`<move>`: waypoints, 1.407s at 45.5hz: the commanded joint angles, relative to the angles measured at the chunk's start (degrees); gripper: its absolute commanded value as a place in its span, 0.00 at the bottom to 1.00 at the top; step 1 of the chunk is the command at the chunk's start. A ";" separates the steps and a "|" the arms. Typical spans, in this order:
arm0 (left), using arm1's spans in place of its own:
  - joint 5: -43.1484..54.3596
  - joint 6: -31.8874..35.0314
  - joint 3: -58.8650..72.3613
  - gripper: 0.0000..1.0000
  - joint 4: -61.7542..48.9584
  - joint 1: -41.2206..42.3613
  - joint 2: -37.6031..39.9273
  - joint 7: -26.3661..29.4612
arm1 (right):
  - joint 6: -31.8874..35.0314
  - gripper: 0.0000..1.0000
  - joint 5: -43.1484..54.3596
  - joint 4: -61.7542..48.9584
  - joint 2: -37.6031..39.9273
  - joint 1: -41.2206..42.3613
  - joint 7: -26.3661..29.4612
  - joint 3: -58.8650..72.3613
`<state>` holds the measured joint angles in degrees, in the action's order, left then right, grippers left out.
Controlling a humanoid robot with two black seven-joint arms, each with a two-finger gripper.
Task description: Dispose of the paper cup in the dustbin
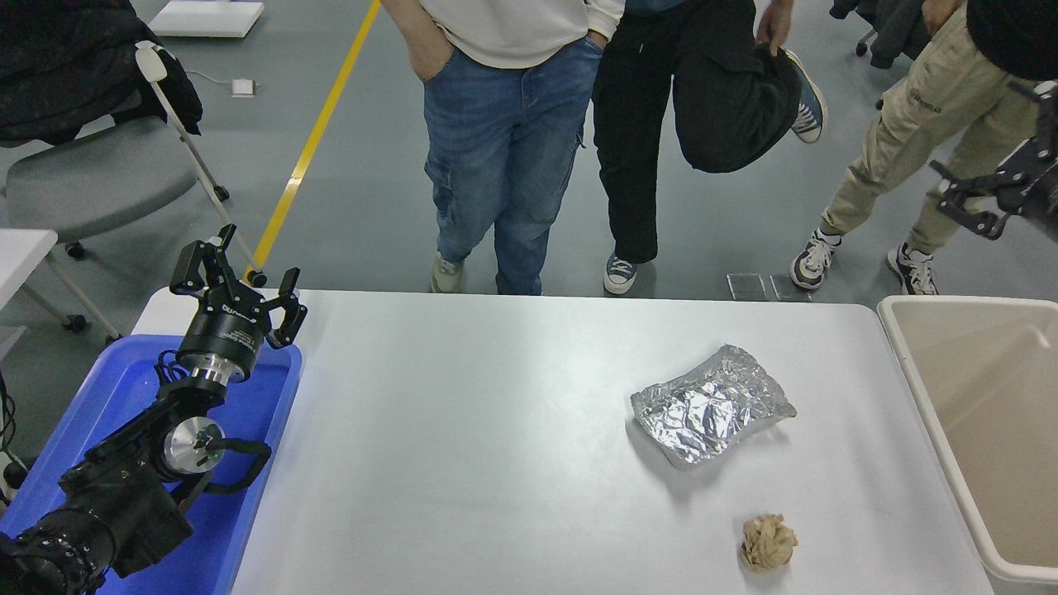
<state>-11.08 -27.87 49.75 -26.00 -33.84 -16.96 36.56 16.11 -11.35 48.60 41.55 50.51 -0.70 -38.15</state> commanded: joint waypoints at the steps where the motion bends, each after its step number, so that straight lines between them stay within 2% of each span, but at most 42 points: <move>1: 0.00 0.01 0.00 1.00 -0.01 0.00 0.00 0.00 | 0.06 1.00 4.49 3.26 -8.05 -1.03 -3.96 0.09; 13: 0.00 0.01 0.00 1.00 0.08 0.00 0.00 0.00 | -0.55 1.00 12.84 3.26 -18.34 -3.31 -6.78 -0.17; 19: 0.00 -0.08 0.00 1.00 -0.01 0.00 0.00 0.00 | -1.16 1.00 13.11 2.73 -22.38 -3.84 -7.21 -0.61; 27: 0.00 -0.08 0.00 1.00 -0.01 0.00 0.00 0.00 | -5.73 1.00 12.93 1.94 -28.62 -3.93 -7.21 -0.96; 41: 0.00 -0.08 0.00 1.00 -0.01 0.00 0.00 0.00 | -5.91 1.00 12.84 -5.96 -38.38 -5.08 -7.30 -5.09; 64: 0.00 -0.08 0.00 1.00 -0.01 0.00 0.00 0.00 | -2.58 1.00 12.05 -14.76 -41.55 -6.92 -12.22 -5.27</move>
<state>-11.07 -27.95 49.74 -26.01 -33.84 -16.96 36.56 11.37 0.90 37.79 1.29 44.83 -11.11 -43.19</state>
